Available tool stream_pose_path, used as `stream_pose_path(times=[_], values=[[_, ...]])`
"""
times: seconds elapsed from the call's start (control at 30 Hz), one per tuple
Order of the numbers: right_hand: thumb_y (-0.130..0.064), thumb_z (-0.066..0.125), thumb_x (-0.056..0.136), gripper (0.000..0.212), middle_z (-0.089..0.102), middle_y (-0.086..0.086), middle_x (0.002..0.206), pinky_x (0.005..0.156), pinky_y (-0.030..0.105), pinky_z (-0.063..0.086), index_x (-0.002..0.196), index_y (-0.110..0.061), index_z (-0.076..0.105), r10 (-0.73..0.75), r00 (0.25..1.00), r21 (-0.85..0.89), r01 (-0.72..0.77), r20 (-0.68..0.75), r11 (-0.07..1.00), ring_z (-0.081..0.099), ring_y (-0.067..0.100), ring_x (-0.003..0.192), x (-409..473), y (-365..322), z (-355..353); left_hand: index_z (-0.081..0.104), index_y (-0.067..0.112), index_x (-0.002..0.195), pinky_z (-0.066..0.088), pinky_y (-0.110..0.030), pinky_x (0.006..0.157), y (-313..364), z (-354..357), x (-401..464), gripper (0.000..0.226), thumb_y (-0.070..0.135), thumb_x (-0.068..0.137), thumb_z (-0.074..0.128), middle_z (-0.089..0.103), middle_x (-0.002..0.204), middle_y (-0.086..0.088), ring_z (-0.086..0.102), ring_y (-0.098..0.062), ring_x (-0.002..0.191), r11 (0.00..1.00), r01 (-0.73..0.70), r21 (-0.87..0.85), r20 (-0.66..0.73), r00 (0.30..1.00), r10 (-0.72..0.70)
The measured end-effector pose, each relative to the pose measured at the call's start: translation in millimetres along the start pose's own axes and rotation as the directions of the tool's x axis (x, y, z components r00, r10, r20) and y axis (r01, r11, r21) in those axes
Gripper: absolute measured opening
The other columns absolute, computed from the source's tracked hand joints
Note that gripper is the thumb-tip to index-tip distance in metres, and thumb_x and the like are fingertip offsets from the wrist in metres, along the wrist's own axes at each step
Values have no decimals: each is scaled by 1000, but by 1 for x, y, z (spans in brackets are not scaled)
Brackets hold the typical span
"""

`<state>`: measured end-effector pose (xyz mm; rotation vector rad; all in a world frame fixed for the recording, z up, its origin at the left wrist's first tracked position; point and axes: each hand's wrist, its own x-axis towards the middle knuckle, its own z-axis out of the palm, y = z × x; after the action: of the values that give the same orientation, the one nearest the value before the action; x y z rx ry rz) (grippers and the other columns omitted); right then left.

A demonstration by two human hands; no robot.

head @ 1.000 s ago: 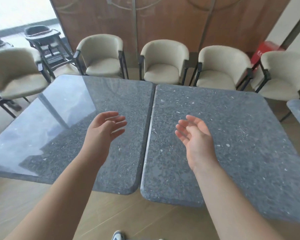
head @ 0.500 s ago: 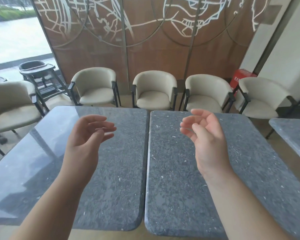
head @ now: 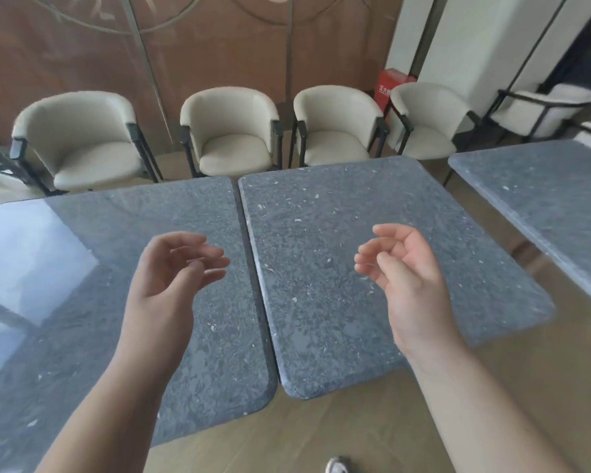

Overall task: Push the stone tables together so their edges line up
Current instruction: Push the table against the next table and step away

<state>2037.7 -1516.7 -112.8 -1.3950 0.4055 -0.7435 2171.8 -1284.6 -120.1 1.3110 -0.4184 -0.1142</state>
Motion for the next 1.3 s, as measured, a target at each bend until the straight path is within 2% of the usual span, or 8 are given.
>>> stream_pose_path(times=[0.3,0.5,0.67,0.83,0.93,1.03,1.2,1.3], values=[[-6,46,83,30,69,0,84,82,33,55,108,-15,60,-19,970,-39,10,-243,999,64,18,81,-47,-20,-87,67,24,98,61,-36,83,-27,72,-15,35,-1,87,47,72,93,-3,72,-26,88,992,110,-63,171,980,-98],[-6,45,85,30,69,-1,85,84,34,55,108,-16,60,-80,944,-78,58,-319,995,64,18,82,-60,-39,-168,62,16,101,61,-32,81,-32,168,-58,35,-10,91,41,72,90,1,72,-22,84,990,141,-28,289,949,-127],[-7,46,86,30,69,3,87,86,38,55,109,-17,62,-100,927,-89,72,-360,993,65,21,84,-78,-58,-280,60,10,103,62,-32,80,-46,280,-112,39,-19,95,36,72,87,1,72,-20,81,985,172,-21,348,925,-155],[-7,47,81,32,68,4,85,81,33,55,108,-14,63,-71,860,-55,50,-505,997,65,20,81,-110,-90,-416,60,11,103,61,-33,79,-56,417,-174,36,-18,96,39,72,88,0,72,-21,80,971,229,-67,475,864,-171],[-7,47,81,33,68,4,85,81,32,55,108,-14,64,-82,814,-65,54,-574,996,65,19,81,-127,-107,-476,63,14,103,60,-32,81,-54,481,-201,29,-8,93,47,72,91,-1,72,-22,82,968,236,-83,558,816,-151],[-7,47,83,32,69,4,85,81,31,55,107,-17,66,-104,792,-74,74,-601,994,66,20,83,-138,-113,-514,63,15,103,59,-31,82,-55,527,-216,26,0,87,48,71,92,-2,72,-24,83,964,246,-105,620,774,-130],[-8,47,85,32,70,5,87,83,33,56,106,-22,67,-117,789,-126,51,-603,991,67,21,84,-134,-109,-556,64,17,101,59,-31,85,-70,594,-224,32,-9,93,47,72,92,-2,72,-23,84,957,264,-119,676,728,-117],[-8,46,86,33,70,4,88,83,33,56,105,-25,68,-128,787,-165,34,-603,986,67,20,85,-115,-108,-583,65,20,102,59,-32,86,-82,631,-222,29,-1,92,49,72,94,-2,73,-25,85,964,247,-102,705,701,-105]])
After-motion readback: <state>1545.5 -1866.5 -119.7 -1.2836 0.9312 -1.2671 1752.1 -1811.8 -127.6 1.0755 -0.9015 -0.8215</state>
